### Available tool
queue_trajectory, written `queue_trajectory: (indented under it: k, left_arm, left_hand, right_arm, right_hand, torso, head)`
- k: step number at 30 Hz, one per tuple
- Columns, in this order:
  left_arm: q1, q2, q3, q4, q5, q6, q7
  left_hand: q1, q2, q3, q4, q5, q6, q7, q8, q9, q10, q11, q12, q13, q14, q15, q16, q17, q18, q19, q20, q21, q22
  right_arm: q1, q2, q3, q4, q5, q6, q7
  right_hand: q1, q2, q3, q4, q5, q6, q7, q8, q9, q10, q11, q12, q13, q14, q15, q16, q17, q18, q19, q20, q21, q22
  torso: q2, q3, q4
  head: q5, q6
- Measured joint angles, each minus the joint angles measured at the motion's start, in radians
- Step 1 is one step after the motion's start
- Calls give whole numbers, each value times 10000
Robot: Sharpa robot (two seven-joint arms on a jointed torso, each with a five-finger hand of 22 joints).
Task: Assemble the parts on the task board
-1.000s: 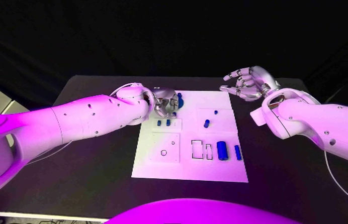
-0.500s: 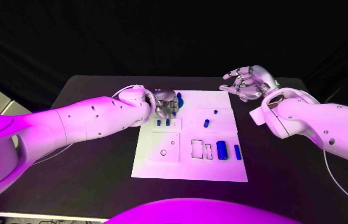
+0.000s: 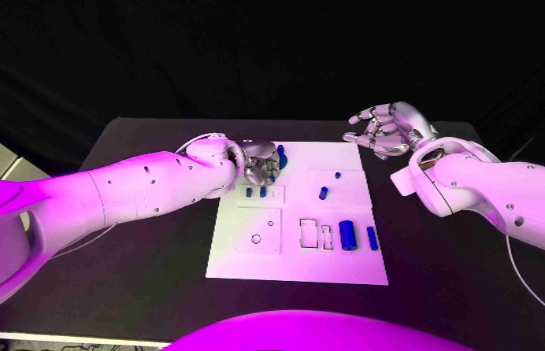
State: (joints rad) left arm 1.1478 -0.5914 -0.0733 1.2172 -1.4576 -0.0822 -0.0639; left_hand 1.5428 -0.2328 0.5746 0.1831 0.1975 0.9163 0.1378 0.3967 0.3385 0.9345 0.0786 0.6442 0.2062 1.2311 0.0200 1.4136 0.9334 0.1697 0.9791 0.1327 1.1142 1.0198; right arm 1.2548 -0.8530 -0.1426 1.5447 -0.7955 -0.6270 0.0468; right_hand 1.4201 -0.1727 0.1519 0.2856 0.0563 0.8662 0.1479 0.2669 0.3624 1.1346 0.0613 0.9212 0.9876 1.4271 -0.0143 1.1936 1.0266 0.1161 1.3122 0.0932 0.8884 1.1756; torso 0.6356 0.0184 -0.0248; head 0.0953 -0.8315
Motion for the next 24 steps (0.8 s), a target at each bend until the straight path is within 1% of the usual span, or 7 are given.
queue_trajectory:
  k: [5, 6, 7, 11, 16, 19, 24]
  left_arm:
    - [-5, 0, -2, -2, 34, -129, 85]
    - [-6, -1, -2, -2, 49, -174, 111]
    - [-9, -3, -2, -2, 65, -223, 138]
    - [-37, -30, 5, 12, 149, -418, 263]
    - [-110, -166, 75, 153, 307, -642, 432]
    - [-131, -311, 170, 305, 438, -746, 522]
    - [-132, -731, 399, 713, 688, -821, 625]
  left_hand:
    - [-132, 128, 145, -271, -59, 333, -47, -24, 69, 443, -91, -272, -118, 258, -102, 165, 228, -12, 229, -104, 332, 373]
    - [-164, 138, 157, -372, -64, 442, -61, -54, 89, 560, -115, -364, -135, 383, -122, 225, 358, -133, 347, -121, 443, 492]
    - [-200, 142, 182, -410, -65, 494, -75, -60, 135, 634, -142, -411, -140, 468, -134, 263, 455, -165, 417, -131, 520, 578]
    - [-434, 144, 215, -442, -82, 531, -72, -159, 168, 756, -192, -591, -176, 519, -162, 269, 546, -165, 450, -163, 576, 678]
    - [-552, 126, 229, -456, -83, 535, -69, -217, 205, 761, -197, -781, -247, 555, -126, 268, 538, -165, 450, -163, 576, 681]
    - [-552, 126, 229, -456, -83, 535, -68, -223, 205, 812, -178, -836, -259, 555, -126, 273, 540, -165, 449, -163, 576, 689]
    - [-552, 126, 228, -456, -83, 535, -67, -229, 205, 812, -178, -889, -271, 555, -126, 308, 557, -164, 449, -163, 576, 689]
  right_arm:
    - [0, 12, 0, -7, 1, 5, 1]
    - [0, 13, 0, -9, 1, 7, 1]
    - [0, 15, 0, -11, 1, 8, 1]
    - [-1, 17, 0, -17, 1, 12, 0]
    - [-10, 16, 0, -24, 1, 19, 0]
    - [-19, 8, 0, -34, 1, 22, -1]
    - [-43, -9, 0, -64, 1, 24, -2]
  right_hand:
    - [0, 0, 0, 0, 0, 0, 0, 0, 0, 0, 0, 0, 0, 0, 0, 0, 0, 1, 0, 0, 0, 0]
    - [0, 0, 0, 0, 0, 0, 0, 0, 0, 0, 0, 0, 0, 0, 0, 0, 0, 0, 0, 0, 0, 0]
    - [0, 0, 0, 0, 0, -1, -1, 0, 0, 0, 0, 0, 0, 0, 0, 0, 0, 0, 1, 1, 0, 0]
    - [0, 0, 0, 0, 0, -1, -1, 0, 0, 1, 0, 0, 0, 1, 0, 0, 0, 0, 1, 1, 0, 0]
    - [0, 0, 0, 0, 0, -1, -1, 39, 0, 2, 1, -50, -30, 0, 0, 0, -15, 0, 1, 1, -75, -38]
    - [0, 0, 0, 0, 0, -2, -1, 40, 0, -72, 33, -174, -147, 1, 0, -94, -67, -1, 1, 1, -190, -109]
    - [0, 0, 0, 0, 0, -20, -19, 39, 0, -229, 29, -434, -404, -37, 14, -342, -269, -1, -27, -27, -512, -305]
  torso:
    - [0, 0, 0]
    - [0, 0, 0]
    - [0, 0, 0]
    - [0, -1, 0]
    - [-1, -7, -1]
    - [-2, -12, -4]
    - [-13, -13, 5]
  head:
    - [1, -6]
    - [1, -5]
    - [1, -3]
    - [1, 17]
    - [-8, 38]
    - [-20, 52]
    - [-30, 58]
